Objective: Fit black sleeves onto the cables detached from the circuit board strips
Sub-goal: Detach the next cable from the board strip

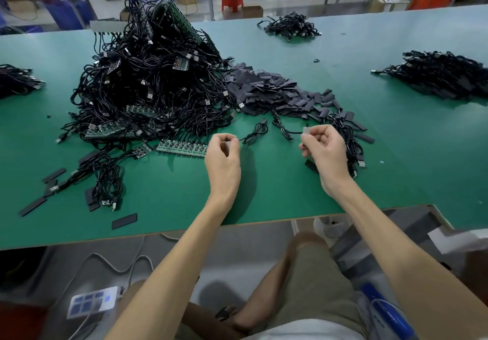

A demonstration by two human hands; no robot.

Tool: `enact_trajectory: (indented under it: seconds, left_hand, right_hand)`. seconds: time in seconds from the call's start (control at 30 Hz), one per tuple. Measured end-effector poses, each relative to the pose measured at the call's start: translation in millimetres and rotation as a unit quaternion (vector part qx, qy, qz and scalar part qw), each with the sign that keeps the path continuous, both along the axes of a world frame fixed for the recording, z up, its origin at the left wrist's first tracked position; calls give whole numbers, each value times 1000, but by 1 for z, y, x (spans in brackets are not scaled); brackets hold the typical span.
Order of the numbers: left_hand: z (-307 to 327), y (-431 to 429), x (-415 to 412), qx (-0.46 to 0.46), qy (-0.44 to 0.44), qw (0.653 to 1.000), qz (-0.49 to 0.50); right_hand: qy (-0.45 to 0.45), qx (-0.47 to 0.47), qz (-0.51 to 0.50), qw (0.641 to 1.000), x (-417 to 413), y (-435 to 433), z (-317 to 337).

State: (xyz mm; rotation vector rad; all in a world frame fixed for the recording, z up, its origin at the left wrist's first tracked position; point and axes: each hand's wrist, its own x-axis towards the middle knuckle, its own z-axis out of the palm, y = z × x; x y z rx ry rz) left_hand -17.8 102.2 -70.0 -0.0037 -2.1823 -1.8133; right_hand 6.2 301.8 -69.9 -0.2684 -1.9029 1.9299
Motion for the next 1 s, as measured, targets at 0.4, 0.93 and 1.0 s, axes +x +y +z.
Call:
enact_trajectory:
  seconds: [0.4,0.93,1.0]
  left_hand:
    - [2,15,10,-328,135,929,-105]
    - [5,20,18,-333,148,902,-232]
    - [4,21,17,-363,141,886,-251]
  right_hand:
    - [72,21,88,993,-2,-3,0]
    - [18,-10,163,986,1,-4,1]
    - [17,-5,162,987,2,-4,1]
